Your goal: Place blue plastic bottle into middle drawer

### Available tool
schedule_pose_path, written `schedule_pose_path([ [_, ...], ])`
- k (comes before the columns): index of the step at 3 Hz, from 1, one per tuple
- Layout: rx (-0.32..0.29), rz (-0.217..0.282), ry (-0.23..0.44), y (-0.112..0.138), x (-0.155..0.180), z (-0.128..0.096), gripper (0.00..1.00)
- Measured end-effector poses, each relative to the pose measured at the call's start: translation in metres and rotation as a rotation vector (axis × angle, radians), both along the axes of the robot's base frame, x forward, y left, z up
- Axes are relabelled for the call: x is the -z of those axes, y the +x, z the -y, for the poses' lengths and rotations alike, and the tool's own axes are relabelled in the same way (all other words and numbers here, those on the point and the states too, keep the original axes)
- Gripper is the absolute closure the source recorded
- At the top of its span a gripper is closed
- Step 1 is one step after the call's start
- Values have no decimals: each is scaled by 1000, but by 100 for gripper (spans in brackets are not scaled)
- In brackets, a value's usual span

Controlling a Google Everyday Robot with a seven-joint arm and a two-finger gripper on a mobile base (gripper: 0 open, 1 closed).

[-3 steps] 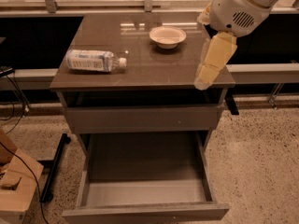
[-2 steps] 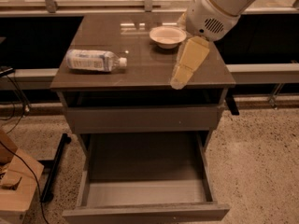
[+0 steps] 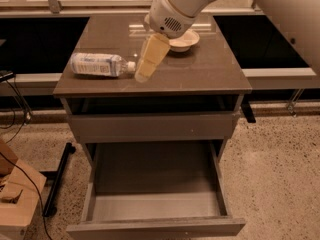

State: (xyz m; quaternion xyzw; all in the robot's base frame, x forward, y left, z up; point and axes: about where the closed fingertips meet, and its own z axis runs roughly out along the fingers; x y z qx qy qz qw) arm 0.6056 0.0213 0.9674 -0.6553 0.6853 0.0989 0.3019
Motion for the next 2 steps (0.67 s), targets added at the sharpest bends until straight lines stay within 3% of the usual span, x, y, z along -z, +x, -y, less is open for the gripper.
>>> schedule_pose_path([
  [2,-86,-32,61,48,20,-76,0],
])
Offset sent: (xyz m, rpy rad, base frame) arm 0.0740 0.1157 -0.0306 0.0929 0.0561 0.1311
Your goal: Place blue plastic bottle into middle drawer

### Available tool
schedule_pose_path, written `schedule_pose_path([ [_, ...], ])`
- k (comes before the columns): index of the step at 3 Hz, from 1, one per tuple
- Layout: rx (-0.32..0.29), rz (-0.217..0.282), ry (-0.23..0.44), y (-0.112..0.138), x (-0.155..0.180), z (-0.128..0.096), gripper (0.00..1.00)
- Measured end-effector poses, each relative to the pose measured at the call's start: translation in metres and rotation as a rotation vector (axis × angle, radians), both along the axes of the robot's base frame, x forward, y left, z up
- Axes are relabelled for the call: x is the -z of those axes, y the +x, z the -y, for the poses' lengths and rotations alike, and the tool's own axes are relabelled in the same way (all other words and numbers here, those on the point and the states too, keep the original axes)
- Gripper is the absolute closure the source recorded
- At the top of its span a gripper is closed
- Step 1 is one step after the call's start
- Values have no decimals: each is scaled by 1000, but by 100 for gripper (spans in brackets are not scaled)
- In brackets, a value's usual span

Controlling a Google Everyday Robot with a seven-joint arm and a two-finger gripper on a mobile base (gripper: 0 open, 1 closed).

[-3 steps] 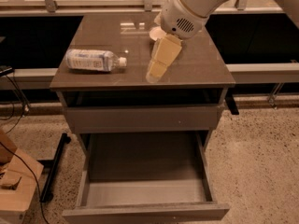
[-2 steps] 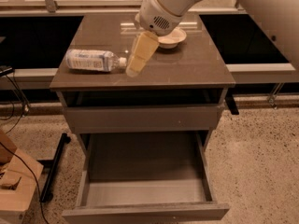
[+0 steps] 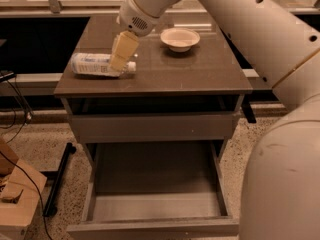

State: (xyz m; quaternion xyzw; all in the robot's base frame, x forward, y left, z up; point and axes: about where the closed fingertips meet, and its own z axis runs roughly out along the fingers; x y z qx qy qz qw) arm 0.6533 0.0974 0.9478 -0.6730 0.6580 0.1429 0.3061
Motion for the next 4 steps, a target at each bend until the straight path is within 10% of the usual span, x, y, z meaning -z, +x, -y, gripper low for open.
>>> schedule_pose_path([
  [4,4,-145,39,57,80,-63,0],
])
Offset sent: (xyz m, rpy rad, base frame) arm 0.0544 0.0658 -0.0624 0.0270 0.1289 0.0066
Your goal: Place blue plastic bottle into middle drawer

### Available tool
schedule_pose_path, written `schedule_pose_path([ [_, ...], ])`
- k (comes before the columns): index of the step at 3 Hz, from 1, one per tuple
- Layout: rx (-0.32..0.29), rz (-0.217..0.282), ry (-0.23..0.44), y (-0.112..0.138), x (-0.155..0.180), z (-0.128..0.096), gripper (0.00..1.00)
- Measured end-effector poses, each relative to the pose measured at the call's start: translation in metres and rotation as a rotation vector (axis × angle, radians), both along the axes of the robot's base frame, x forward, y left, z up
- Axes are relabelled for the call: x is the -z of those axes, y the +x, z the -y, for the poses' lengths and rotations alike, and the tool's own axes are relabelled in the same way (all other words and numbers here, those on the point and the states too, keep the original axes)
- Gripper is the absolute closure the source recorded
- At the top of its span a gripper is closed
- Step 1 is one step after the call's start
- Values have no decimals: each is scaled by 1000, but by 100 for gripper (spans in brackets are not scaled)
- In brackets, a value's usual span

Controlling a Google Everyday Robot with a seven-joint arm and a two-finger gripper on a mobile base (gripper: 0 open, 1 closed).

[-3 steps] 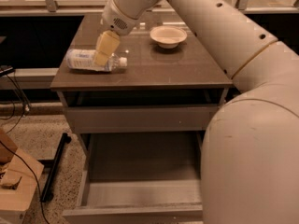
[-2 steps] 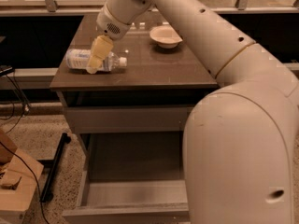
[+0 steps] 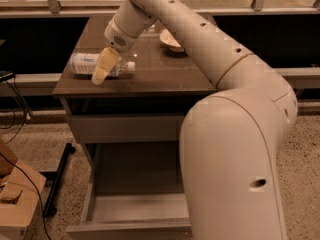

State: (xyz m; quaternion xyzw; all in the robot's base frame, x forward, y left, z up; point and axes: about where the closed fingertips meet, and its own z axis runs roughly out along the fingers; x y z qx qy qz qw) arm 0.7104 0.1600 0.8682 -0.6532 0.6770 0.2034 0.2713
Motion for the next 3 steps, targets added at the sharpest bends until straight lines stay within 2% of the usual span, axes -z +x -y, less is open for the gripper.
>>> schedule_pose_path([
  [1,25,-41,12,10,17,0,0],
  [2,36,-70,13,16,28,-1,19],
  [3,51,-63,21,11,25,10,49],
])
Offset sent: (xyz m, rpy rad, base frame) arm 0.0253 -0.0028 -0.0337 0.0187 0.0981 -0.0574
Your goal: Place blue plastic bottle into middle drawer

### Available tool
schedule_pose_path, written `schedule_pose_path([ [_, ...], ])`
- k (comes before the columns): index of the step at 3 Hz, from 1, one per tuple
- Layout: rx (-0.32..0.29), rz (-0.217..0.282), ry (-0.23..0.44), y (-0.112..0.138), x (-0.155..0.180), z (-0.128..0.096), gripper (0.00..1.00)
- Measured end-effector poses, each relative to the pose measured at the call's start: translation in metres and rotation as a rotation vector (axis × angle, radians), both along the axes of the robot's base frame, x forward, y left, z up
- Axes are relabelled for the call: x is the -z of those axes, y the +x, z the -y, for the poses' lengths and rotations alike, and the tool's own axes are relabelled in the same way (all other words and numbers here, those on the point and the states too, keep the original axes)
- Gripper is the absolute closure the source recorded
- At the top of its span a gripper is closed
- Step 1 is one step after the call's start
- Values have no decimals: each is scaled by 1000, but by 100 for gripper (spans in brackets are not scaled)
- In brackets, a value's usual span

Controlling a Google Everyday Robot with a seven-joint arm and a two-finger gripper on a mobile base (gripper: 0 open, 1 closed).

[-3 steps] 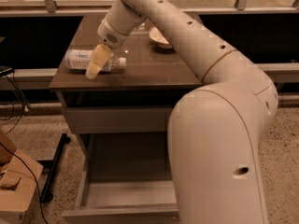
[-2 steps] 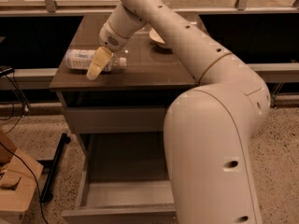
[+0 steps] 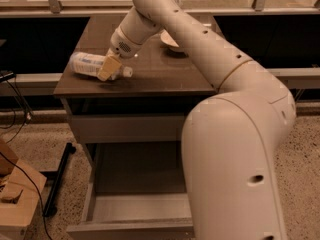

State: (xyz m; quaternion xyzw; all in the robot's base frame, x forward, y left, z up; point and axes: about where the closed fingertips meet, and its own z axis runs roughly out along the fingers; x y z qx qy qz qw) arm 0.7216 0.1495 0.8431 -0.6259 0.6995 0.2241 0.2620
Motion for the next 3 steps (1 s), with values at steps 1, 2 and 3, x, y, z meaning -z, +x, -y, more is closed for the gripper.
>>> schedule_pose_path([
  [1,11,6,4,-16,-4,17,74],
  [2,6,49,32,-48,-23,35,97],
  [3,-58,101,82,-107,-48,52,100],
])
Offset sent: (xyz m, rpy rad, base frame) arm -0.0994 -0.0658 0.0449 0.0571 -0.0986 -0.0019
